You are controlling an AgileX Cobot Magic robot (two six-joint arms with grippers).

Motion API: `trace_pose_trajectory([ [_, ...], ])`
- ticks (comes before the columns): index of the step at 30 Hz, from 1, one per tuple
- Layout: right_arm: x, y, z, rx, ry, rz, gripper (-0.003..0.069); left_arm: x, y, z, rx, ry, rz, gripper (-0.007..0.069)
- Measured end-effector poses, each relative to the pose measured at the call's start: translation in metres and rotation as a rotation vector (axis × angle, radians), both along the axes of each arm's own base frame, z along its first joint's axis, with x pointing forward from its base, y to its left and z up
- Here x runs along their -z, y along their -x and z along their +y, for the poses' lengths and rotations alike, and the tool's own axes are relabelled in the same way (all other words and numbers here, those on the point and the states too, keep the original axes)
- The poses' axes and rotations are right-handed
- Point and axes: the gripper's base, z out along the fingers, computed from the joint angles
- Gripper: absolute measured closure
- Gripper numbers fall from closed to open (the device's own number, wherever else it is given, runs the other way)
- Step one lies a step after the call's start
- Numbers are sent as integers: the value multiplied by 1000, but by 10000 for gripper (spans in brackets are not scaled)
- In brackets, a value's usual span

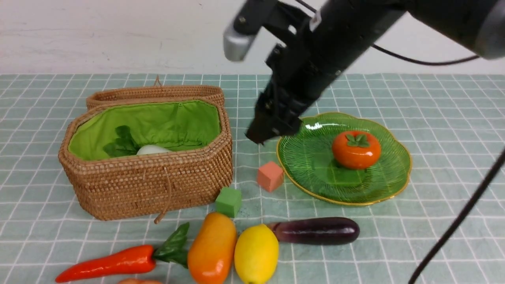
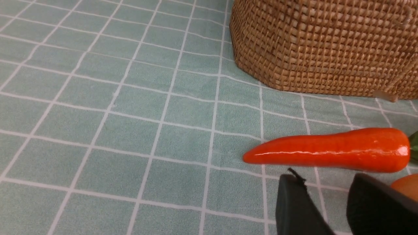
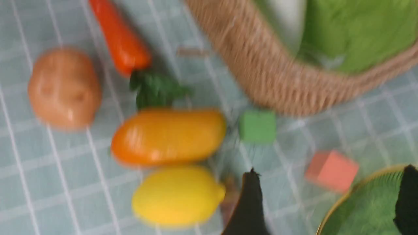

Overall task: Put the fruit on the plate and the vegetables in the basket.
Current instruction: Grab an eggplant with your right arm and place it in the basket on the left.

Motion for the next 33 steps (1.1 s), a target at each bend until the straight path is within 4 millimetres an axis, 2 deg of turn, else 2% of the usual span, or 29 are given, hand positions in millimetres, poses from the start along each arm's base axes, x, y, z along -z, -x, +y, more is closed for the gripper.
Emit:
trace_pose_trajectory([
  [6,82,14,-27,-10,242,58,101,0,0,0,0,0,0,386],
  [10,112,14,-33,-13,308,59,101,0,0,0,0,0,0,386],
  [20,148,-2,-28,-26,353,20,101,0,0,0,0,0,0,386],
  [22,163,-5,-26,-32,370,47,102,0,0,0,0,0,0,386],
  [24,172,-7,-25,-36,382,67,110,0,0,0,0,0,0,386],
  [26,181,-7,-25,-44,399,93,150,0,0,0,0,0,0,386],
  [27,182,-7,-25,-45,401,98,155,0,0,0,0,0,0,386],
  [29,184,-5,-26,-56,421,130,268,0,0,0,0,0,0,386],
  [31,182,-4,-27,-62,433,152,280,0,0,0,0,0,0,386],
  [33,166,-4,-26,-63,442,178,274,0,0,0,0,0,0,386],
])
